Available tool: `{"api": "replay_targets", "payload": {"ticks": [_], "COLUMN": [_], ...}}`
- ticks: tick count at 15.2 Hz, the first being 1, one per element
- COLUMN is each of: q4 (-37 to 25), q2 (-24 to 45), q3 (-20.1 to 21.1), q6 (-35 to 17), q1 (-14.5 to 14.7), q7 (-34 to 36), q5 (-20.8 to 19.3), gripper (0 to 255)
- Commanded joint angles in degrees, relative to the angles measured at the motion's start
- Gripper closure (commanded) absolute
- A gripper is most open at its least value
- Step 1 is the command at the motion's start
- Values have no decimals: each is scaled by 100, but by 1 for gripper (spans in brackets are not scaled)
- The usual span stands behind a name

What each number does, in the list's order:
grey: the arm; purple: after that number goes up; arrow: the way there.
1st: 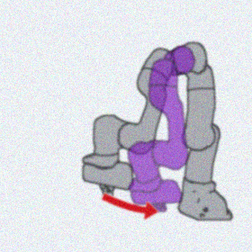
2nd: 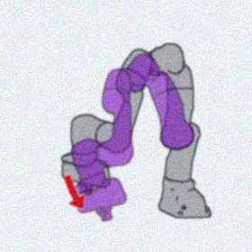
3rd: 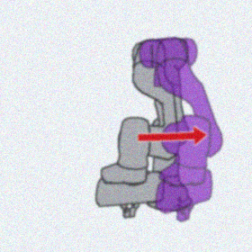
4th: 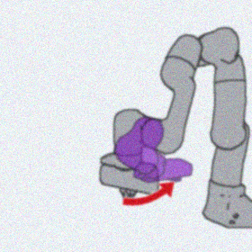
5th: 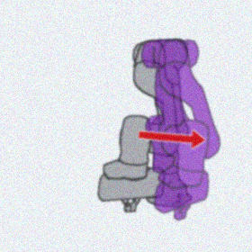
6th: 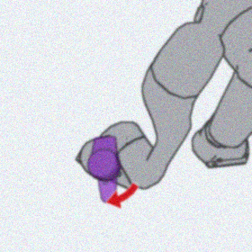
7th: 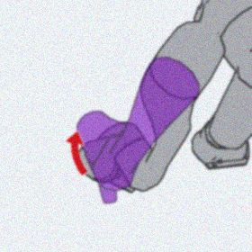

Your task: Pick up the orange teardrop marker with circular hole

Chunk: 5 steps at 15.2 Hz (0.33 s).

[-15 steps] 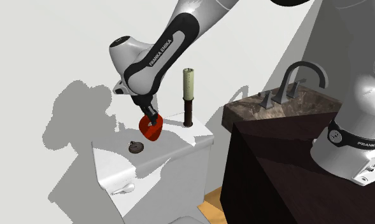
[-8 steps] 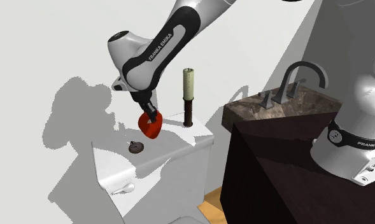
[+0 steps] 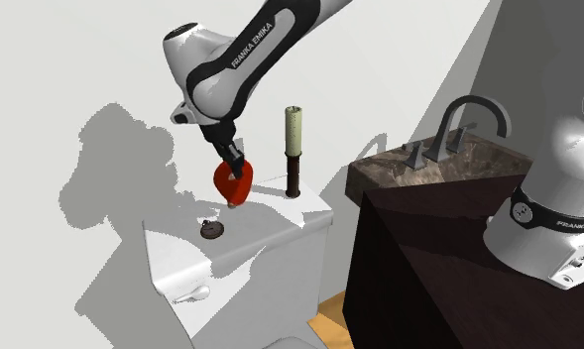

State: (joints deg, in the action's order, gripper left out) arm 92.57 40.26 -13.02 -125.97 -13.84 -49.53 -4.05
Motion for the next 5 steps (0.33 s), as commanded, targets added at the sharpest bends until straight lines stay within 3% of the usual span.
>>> {"api": "replay_targets", "payload": {"ticks": [1,5], "q4": [-63,-69], "q2": [-67,-171], "q3": [-6,-17], "q6": [129,237], "q1": [6,16], "q7": [-12,-24], "q5": [-4,-15], "gripper": [255,255]}}
